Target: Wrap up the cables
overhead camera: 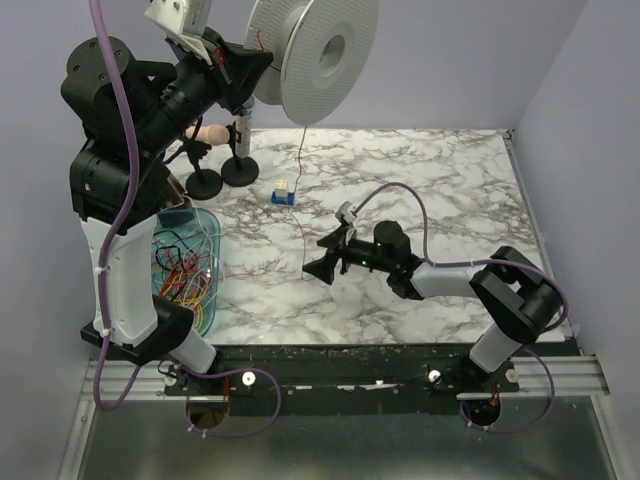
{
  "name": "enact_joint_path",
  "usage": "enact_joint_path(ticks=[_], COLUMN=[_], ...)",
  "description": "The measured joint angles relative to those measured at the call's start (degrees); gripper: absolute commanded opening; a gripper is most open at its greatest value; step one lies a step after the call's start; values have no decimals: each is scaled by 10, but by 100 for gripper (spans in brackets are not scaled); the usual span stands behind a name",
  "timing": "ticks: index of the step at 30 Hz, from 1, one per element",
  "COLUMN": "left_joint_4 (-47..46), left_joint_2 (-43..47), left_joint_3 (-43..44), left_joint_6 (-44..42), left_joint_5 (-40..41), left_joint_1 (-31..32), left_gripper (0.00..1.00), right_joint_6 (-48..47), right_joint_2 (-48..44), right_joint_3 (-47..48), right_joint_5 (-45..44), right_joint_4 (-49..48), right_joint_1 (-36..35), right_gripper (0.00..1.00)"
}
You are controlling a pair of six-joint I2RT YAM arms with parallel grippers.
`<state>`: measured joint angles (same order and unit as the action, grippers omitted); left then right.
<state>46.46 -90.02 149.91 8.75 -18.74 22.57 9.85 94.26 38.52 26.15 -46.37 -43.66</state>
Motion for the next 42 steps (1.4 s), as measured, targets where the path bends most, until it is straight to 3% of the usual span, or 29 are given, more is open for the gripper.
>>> enact_joint_path(ticks=[10, 13, 16, 22, 23, 25, 28, 34, 38, 42], left_joint_4=[0, 0, 0, 0, 0, 0, 0, 15, 56, 113], left_joint_2=[0, 0, 0, 0, 0, 0, 0, 11, 55, 93], left_joint_3=[4, 4, 4, 4, 4, 4, 4, -5, -61, -127], left_joint_6=[-2, -2, -2, -2, -2, -2, -2, -25, -88, -170], left_joint_5=[-2, -4, -7, -13, -14, -14, -14, -14, -20, -35], left_joint_1=[0, 0, 0, 0, 0, 0, 0, 0, 0, -1], left_gripper=[0, 0, 0, 0, 0, 0, 0, 0, 0, 0], right_joint_6=[110, 129, 140, 146, 147, 148, 154, 189, 216, 188], right_joint_2=[65, 69, 69, 95, 97, 104, 116, 92, -13, -154], right_joint_3=[-13, -21, -15, 52, 59, 69, 84, 37, -45, -46], right_joint_5=[-46, -80, -102, -106, -106, -106, -105, -109, -112, -138], right_joint_4=[-83, -82, -68, -12, -7, 3, 24, 30, 46, 122], right_joint_1=[-33, -33, -32, -33, -33, -33, -33, 7, 141, 258], right_gripper=[95, 91, 80, 75, 65, 30, 1, 1, 1, 1])
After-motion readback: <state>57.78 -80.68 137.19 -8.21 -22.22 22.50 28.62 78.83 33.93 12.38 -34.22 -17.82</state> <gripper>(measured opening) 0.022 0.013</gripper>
